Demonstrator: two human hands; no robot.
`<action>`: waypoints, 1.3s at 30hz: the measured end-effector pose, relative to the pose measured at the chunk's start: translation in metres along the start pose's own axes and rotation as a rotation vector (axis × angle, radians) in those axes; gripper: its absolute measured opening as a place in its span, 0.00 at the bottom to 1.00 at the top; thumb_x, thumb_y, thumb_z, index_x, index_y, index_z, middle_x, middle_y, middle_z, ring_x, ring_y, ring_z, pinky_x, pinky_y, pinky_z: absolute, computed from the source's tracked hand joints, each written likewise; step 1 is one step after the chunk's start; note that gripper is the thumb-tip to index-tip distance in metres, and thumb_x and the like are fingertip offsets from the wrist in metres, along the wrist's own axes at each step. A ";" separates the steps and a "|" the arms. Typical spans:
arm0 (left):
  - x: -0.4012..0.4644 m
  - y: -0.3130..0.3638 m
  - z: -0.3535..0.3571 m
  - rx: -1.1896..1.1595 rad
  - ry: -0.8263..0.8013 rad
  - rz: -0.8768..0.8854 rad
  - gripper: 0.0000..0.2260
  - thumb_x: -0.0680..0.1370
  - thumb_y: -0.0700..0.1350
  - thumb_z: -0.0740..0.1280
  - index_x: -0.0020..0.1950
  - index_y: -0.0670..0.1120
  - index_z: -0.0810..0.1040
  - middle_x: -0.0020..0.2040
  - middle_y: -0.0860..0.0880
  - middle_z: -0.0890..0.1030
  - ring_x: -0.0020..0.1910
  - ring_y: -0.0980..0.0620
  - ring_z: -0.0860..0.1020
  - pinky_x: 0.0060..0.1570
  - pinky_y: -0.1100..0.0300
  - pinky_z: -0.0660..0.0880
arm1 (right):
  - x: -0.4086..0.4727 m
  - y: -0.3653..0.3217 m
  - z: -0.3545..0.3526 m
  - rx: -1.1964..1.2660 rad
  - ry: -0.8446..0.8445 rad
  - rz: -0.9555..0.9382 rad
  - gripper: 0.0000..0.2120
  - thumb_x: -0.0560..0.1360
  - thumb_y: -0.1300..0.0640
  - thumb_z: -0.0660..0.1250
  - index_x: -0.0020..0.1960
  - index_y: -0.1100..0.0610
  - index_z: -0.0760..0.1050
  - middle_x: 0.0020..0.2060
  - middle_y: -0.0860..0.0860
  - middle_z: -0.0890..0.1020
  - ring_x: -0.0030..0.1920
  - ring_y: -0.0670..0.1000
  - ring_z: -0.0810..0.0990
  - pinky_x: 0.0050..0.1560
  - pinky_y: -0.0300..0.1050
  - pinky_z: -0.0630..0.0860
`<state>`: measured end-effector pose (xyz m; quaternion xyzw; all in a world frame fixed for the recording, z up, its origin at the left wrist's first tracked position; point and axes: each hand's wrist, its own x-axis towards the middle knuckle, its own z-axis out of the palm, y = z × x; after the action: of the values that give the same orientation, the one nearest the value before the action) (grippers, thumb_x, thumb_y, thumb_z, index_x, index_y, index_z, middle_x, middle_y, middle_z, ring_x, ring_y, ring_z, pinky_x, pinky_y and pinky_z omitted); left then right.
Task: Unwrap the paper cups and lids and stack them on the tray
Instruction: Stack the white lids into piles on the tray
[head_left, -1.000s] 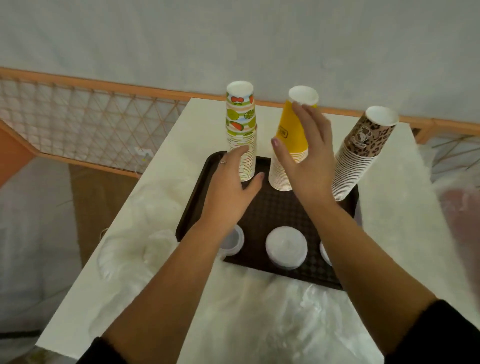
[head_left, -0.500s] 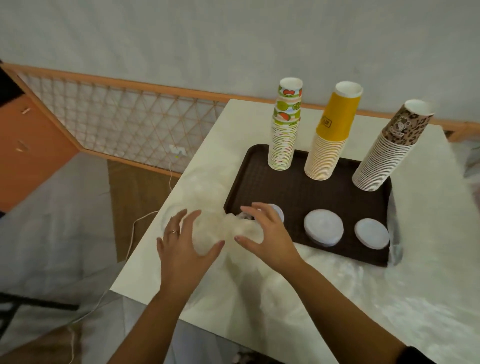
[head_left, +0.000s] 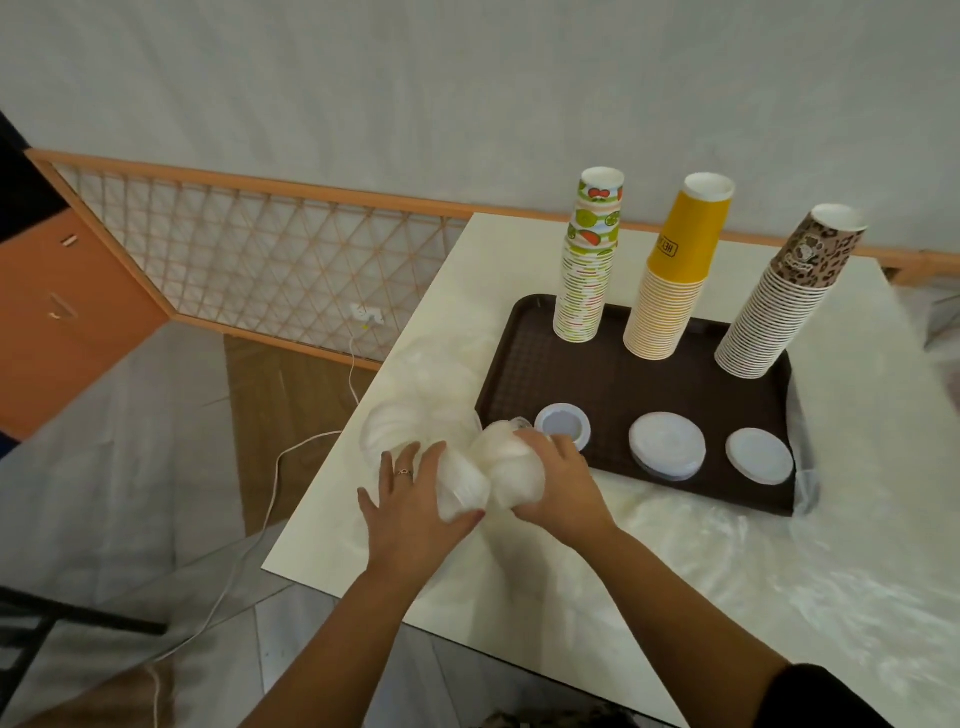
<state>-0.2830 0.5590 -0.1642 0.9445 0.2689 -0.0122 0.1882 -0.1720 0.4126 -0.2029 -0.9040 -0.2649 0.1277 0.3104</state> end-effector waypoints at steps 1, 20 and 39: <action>0.000 0.001 -0.003 -0.011 -0.006 -0.008 0.41 0.69 0.68 0.65 0.76 0.56 0.52 0.77 0.51 0.54 0.77 0.46 0.47 0.72 0.39 0.49 | -0.002 -0.002 -0.009 0.068 0.013 0.023 0.42 0.64 0.50 0.77 0.72 0.45 0.59 0.63 0.50 0.68 0.62 0.53 0.70 0.57 0.43 0.71; -0.003 0.111 -0.043 -0.614 -0.191 0.527 0.13 0.75 0.50 0.69 0.57 0.47 0.78 0.51 0.52 0.81 0.48 0.57 0.78 0.47 0.66 0.75 | -0.084 0.005 -0.138 0.073 0.023 0.018 0.39 0.63 0.51 0.78 0.63 0.32 0.58 0.62 0.39 0.65 0.63 0.45 0.64 0.67 0.53 0.68; -0.027 0.226 -0.039 -1.281 -0.750 -0.133 0.13 0.80 0.50 0.60 0.60 0.45 0.75 0.44 0.47 0.80 0.43 0.53 0.80 0.36 0.65 0.77 | -0.105 0.023 -0.186 0.437 0.349 0.096 0.05 0.75 0.56 0.67 0.43 0.48 0.75 0.39 0.42 0.79 0.42 0.35 0.77 0.38 0.25 0.72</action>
<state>-0.1936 0.3824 -0.0459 0.5641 0.1975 -0.1862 0.7798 -0.1767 0.2469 -0.0661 -0.8355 -0.1304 0.0387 0.5324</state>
